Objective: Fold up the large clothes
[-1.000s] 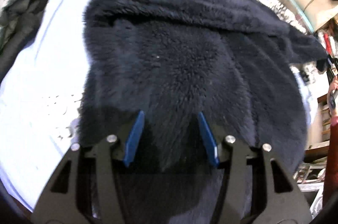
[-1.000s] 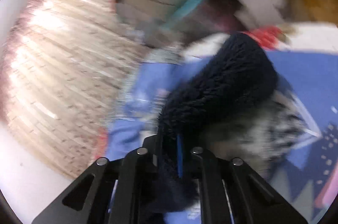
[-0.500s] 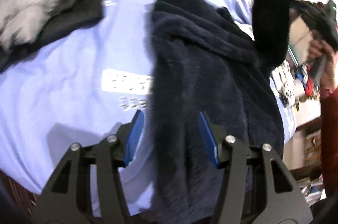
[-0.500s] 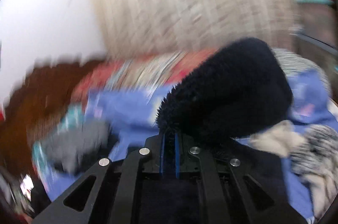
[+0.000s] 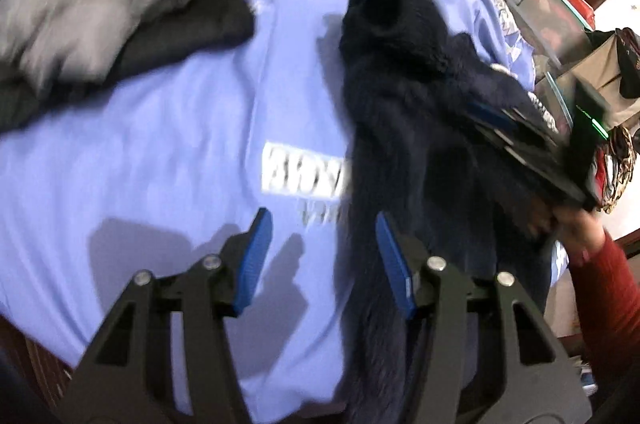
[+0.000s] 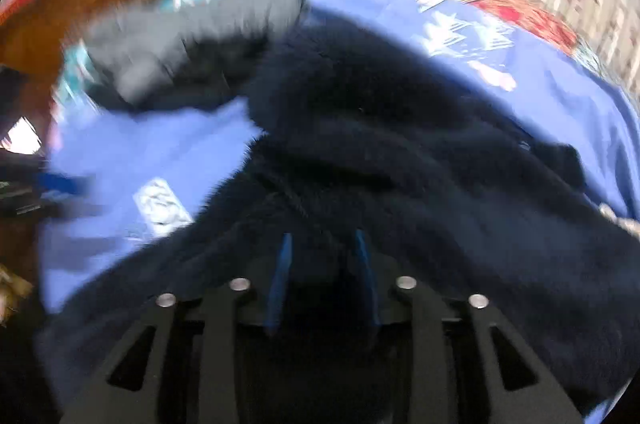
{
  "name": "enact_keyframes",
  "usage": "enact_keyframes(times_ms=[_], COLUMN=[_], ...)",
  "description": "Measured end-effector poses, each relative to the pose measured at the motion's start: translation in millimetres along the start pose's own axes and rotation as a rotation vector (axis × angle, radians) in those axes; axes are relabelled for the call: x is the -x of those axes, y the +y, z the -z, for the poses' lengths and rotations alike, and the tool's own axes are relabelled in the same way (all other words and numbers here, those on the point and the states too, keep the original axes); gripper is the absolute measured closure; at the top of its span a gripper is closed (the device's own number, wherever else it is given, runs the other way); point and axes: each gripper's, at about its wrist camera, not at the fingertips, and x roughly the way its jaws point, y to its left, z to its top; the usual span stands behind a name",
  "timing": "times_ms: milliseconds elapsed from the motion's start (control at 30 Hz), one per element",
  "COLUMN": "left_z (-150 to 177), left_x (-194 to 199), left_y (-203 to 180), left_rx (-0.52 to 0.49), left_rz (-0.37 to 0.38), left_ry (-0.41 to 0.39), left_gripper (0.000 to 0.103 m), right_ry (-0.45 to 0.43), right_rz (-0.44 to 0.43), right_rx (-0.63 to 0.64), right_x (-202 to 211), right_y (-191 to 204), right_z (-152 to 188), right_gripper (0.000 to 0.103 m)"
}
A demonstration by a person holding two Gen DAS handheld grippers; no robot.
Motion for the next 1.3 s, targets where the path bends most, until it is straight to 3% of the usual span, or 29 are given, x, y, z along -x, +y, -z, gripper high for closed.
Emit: enact_keyframes(times_ms=[100, 167, 233, 333, 400, 500, 533, 600, 667, 933, 1100, 1167, 1300], left_z=[-40, -64, -90, -125, -141, -152, -151, -145, -144, -144, -128, -117, -75], left_x=[-10, -17, -25, -40, -61, -110, -141, -176, -181, -178, -137, -117, -78], left_y=[-21, -36, -57, -87, -100, -101, -94, -76, -65, -79, -97, -108, -112], left_rx=[-0.030, -0.029, -0.035, -0.062, -0.075, -0.081, -0.099, -0.077, -0.045, -0.075, -0.137, -0.184, -0.267], left_rz=[-0.007, 0.036, 0.095, 0.093, 0.029, -0.133, -0.246, -0.258, -0.229, -0.285, -0.314, -0.328, -0.309], left_ry=[-0.045, -0.065, -0.091, -0.146, -0.149, -0.072, 0.002, 0.112, 0.080, 0.058, 0.002, -0.039, -0.087], left_gripper=[0.051, 0.051, 0.051, 0.051, 0.051, 0.051, 0.051, 0.051, 0.051, 0.049, 0.045, 0.034, 0.033], right_ry=[-0.122, -0.201, -0.236, -0.254, -0.206, 0.021, 0.092, 0.060, 0.046, 0.069, 0.014, -0.021, -0.090], right_rz=[0.084, 0.174, 0.252, 0.268, 0.272, 0.317, 0.332, 0.299, 0.296, 0.344, 0.335, 0.326, 0.280], right_rx=[-0.123, -0.277, -0.435, -0.631, -0.680, -0.700, -0.695, -0.728, -0.756, -0.719, -0.680, -0.680, -0.676], right_x=[55, 85, 103, 107, 91, 40, 20, 10, 10, 9, 47, 67, 108], right_y=[-47, -93, -139, -190, -205, -224, -226, -231, -234, -227, -214, -205, -171], right_z=[10, 22, 38, 62, 73, 101, 112, 134, 134, 128, 113, 113, 128], right_gripper=[0.037, 0.037, 0.037, 0.037, 0.037, 0.037, 0.037, 0.037, 0.037, 0.037, 0.030, 0.026, 0.025])
